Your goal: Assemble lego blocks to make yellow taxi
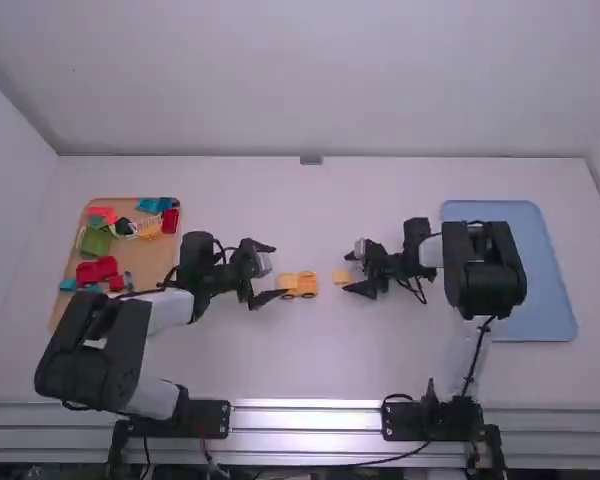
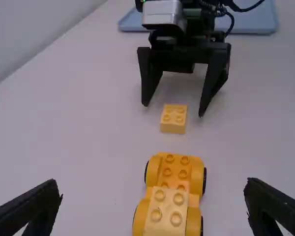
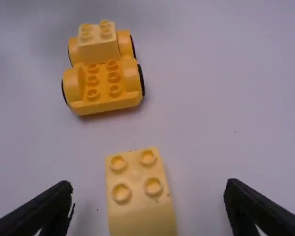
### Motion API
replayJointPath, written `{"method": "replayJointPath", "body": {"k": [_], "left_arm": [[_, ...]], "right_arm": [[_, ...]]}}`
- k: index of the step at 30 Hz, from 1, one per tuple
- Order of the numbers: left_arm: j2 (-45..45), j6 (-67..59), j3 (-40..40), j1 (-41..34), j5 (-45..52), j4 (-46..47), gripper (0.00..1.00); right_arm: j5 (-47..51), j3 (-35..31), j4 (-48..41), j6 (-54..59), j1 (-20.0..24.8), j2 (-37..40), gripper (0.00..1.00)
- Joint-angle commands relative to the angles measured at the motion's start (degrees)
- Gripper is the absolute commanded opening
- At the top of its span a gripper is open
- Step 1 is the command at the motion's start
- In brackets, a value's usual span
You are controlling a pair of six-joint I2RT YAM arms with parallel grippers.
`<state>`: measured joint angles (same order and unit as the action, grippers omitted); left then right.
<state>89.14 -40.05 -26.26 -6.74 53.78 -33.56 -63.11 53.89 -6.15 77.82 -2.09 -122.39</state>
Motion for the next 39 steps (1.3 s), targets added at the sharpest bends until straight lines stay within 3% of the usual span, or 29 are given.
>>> {"method": "replayJointPath", "body": {"k": [1,10,15,24,29,37,39], "left_arm": [[0.5,-0.3,0.9,-0.3,0.5,-0.7,0.99],[0.5,-1.7,2.5,-0.3,0.9,-0.7,0.99],[0.5,-1.7,4.4,-0.4,0.8,-3.3,0.99],[0.5,5.5,5.6,-0.4,0.8,-8.8,0.99],[0.5,6.2,5.1,-0.3,0.8,-8.5,0.99],[1.4,1.4,5.1,-0.3,-1.4,-3.6,0.99],[2.9,1.0,4.6,-0.3,-2.2,-3.2,0.99]], "right_arm": [[-1.4,0.9,-0.2,1.7,-0.2,-1.5,0.78],[1.3,1.7,-0.4,3.1,-2.2,-2.7,0.71],[3.3,3.1,-0.9,1.5,-3.8,-2.7,0.55],[2.7,2.3,-1.7,1.7,-1.6,-2.7,0.56],[1.4,1.7,-1.7,3.6,-2.5,-2.7,0.54],[1.8,1.6,-1.7,2.3,-4.0,-2.7,0.30],[1.7,1.6,-1.8,1.6,-3.7,-2.7,0.28]]}}
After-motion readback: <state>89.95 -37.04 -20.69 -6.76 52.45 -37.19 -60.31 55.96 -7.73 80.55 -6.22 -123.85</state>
